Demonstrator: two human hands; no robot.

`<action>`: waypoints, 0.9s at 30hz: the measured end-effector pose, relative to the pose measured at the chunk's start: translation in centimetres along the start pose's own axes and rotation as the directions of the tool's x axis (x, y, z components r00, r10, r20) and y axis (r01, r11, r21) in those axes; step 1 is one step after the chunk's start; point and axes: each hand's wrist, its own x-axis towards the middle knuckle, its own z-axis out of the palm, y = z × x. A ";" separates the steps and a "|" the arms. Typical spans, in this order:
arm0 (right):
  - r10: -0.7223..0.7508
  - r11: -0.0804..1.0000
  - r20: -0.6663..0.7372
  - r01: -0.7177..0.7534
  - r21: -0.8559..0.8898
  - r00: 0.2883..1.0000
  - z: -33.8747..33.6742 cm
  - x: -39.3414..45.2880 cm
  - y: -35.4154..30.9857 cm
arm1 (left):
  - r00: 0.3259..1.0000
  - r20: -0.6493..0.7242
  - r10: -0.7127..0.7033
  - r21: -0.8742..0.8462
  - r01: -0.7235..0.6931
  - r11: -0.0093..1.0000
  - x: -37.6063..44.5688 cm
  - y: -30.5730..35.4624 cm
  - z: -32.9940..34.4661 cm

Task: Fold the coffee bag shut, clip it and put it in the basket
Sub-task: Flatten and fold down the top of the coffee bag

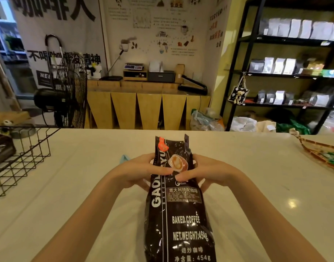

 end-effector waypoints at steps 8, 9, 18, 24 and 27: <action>-0.321 0.944 -0.403 0.325 -0.063 0.857 -1.2 -1.5 -3.0 | 0.889 -0.291 0.354 0.007 -0.368 0.930 -1.5 3.7 -0.5; -0.354 0.932 -0.440 0.350 -0.093 0.825 -1.3 -1.4 -3.1 | 0.862 -0.334 0.381 -0.001 -0.405 0.914 -1.6 3.8 -0.5; -0.448 0.883 -0.520 0.453 -0.126 0.728 -1.0 -0.2 -2.5 | 0.789 -0.492 0.367 -0.217 -0.519 0.826 -0.4 2.5 0.9; -0.408 0.895 -0.564 0.437 -0.092 0.718 -1.3 -0.8 -3.2 | 0.807 -0.483 0.341 -0.296 -0.517 0.803 0.1 2.2 1.3; -0.698 0.711 -0.625 0.441 -0.548 0.349 -0.7 -1.7 -6.2 | 0.801 -0.476 0.363 -0.283 -0.531 0.799 0.0 2.3 1.4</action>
